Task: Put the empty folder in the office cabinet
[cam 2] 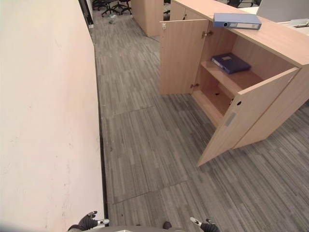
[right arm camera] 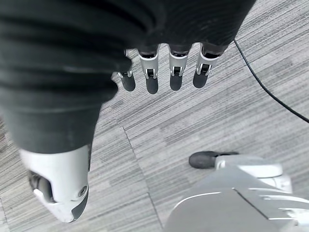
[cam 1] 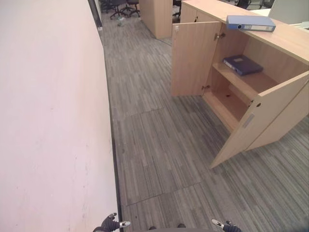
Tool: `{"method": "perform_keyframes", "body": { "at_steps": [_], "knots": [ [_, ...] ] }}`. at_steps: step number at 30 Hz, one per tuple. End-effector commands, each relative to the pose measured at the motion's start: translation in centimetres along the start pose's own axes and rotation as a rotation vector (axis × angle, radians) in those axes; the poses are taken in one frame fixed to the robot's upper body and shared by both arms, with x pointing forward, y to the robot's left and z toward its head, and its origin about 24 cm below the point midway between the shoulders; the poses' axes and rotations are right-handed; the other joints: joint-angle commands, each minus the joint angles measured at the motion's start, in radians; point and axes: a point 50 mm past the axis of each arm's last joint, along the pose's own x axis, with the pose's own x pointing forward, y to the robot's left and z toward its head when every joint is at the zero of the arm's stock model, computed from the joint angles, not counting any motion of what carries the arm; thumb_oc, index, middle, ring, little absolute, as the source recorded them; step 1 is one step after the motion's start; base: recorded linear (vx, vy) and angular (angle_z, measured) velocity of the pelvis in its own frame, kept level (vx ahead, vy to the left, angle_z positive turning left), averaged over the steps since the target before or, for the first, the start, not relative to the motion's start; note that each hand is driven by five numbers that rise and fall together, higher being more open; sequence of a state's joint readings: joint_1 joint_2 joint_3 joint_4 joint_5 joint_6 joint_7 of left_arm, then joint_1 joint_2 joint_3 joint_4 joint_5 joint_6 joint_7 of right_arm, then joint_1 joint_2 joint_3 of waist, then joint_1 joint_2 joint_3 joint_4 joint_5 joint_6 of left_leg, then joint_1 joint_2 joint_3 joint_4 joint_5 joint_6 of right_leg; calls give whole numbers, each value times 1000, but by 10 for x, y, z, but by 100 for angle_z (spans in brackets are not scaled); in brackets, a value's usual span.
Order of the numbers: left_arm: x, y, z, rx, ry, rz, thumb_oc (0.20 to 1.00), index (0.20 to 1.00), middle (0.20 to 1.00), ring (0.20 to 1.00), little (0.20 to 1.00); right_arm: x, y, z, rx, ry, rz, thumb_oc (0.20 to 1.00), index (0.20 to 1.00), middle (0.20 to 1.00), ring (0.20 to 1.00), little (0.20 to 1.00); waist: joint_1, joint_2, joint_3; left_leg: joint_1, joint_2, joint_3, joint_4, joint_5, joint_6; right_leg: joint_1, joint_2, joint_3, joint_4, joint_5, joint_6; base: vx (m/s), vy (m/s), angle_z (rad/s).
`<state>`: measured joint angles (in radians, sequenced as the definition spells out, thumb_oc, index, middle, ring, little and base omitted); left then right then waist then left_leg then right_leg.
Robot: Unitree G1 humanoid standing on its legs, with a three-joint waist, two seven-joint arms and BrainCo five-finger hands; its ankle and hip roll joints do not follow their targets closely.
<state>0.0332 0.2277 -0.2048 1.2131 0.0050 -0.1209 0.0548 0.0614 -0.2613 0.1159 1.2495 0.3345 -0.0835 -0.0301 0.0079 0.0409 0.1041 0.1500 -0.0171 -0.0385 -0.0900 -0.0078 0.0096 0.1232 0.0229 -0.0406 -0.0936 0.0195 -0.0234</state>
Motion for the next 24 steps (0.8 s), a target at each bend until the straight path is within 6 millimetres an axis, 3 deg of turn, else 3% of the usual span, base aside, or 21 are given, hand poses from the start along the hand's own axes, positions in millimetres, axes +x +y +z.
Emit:
{"method": "perform_keyframes", "body": {
  "at_steps": [1, 24],
  "knots": [
    [5, 13, 22, -11, -74, 32, 1000, 1000, 1000, 1000, 1000, 2, 2, 19, 23, -70, 12, 1000, 1000, 1000, 1000, 1000, 0, -49, -7, -5, 9, -84, 3, -50, -32, 15, -114, 73, 16, -24, 132, 0, 0, 0],
    [5, 16, 32, -75, -114, 47, 1000, 1000, 1000, 1000, 1000, 3, 0, 20, 32, -61, 8, 1000, 1000, 1000, 1000, 1000, -3, -42, 16, -6, 37, -104, 3, -47, -41, -8, -83, 73, 57, -49, 113, 7, -33, 1]
  ]
}}
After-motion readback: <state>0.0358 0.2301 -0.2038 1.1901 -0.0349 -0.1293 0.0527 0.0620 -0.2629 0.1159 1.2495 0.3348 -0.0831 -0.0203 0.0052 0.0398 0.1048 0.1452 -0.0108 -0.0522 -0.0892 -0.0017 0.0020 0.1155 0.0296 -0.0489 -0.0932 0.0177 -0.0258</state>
